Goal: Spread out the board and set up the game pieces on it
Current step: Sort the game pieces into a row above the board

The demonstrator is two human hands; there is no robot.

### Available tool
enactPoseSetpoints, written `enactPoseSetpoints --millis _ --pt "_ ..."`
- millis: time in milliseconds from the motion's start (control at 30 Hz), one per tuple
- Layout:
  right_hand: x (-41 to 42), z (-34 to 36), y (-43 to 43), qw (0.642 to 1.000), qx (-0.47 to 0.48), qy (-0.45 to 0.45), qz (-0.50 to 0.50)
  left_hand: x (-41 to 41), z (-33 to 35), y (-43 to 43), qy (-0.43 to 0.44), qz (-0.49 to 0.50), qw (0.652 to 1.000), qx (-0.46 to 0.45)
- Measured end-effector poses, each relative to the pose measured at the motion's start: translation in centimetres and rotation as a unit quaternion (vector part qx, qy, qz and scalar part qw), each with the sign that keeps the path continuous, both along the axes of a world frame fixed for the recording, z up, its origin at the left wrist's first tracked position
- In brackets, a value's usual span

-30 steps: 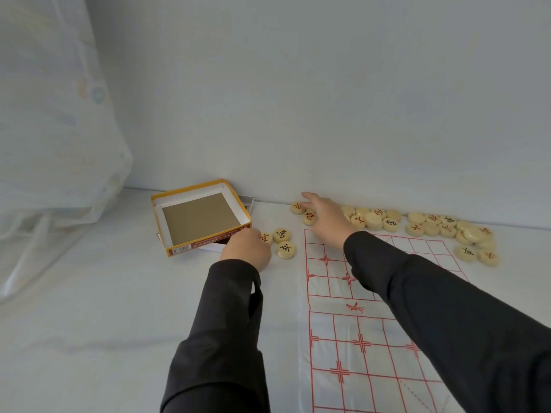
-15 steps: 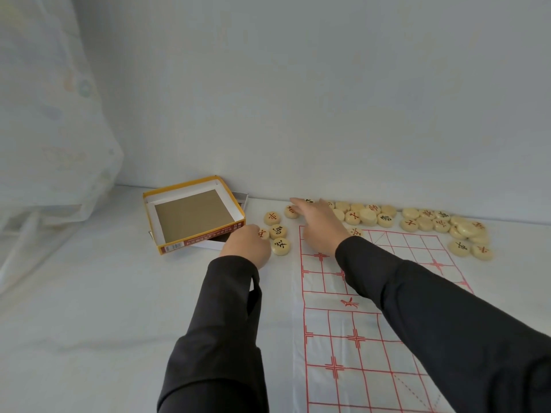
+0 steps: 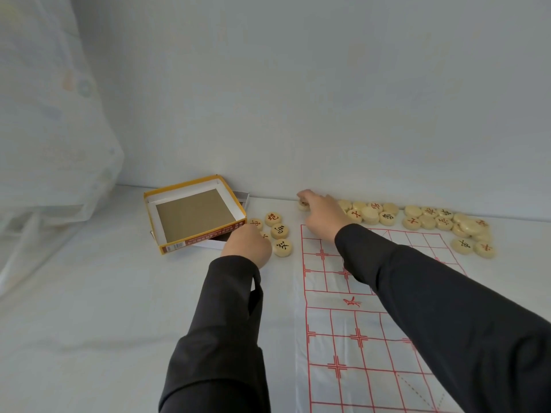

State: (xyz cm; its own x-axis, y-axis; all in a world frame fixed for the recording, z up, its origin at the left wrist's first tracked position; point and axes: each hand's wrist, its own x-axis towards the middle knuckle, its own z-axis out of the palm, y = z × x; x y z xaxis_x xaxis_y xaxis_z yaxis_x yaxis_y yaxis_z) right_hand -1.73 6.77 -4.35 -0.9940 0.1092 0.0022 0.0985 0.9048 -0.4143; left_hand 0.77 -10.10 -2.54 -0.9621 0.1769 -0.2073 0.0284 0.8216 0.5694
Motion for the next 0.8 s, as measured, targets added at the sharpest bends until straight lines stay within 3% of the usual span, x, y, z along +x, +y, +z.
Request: enactPoseSetpoints --millis 100,200,233,300,367,433,533,633,733,800 --pt "0.5 0.9 -0.1 0.983 -0.178 -0.010 0.050 0.3 0.2 0.0 0.016 -0.003 1.000 -0.009" --pt "1.3 1.4 1.3 0.965 -0.245 0.089 -0.010 0.5 0.4 0.0 0.022 -0.010 1.000 -0.016" --pt "1.6 1.3 1.9 0.965 -0.232 0.116 -0.050 0.4 0.5 0.0 0.020 -0.014 1.000 -0.019" --pt "2.3 0.8 2.9 0.981 -0.118 0.116 -0.097 0.4 0.6 0.0 -0.003 -0.026 0.999 -0.030" --pt "2.6 0.0 3.0 0.995 -0.008 0.071 -0.076 0.3 0.7 -0.1 -0.016 -0.030 0.999 -0.031" --pt "2.2 -0.3 2.5 0.998 0.027 0.043 -0.048 0.4 0.7 -0.1 -0.022 -0.030 0.999 -0.025" --pt "1.0 0.1 1.4 1.000 0.010 0.010 -0.022 0.5 0.8 -0.1 -0.018 -0.031 0.999 -0.025" --pt "0.6 0.7 -0.1 0.993 -0.114 -0.026 0.028 0.5 0.8 -0.2 -0.018 -0.028 0.999 -0.022" --pt "1.4 0.9 0.2 0.974 -0.224 0.042 0.019 0.6 0.9 -0.1 -0.017 -0.027 0.999 -0.019" --pt "2.2 0.9 1.5 0.972 -0.204 0.113 -0.039 0.6 0.9 -0.1 -0.017 -0.026 0.999 -0.018"
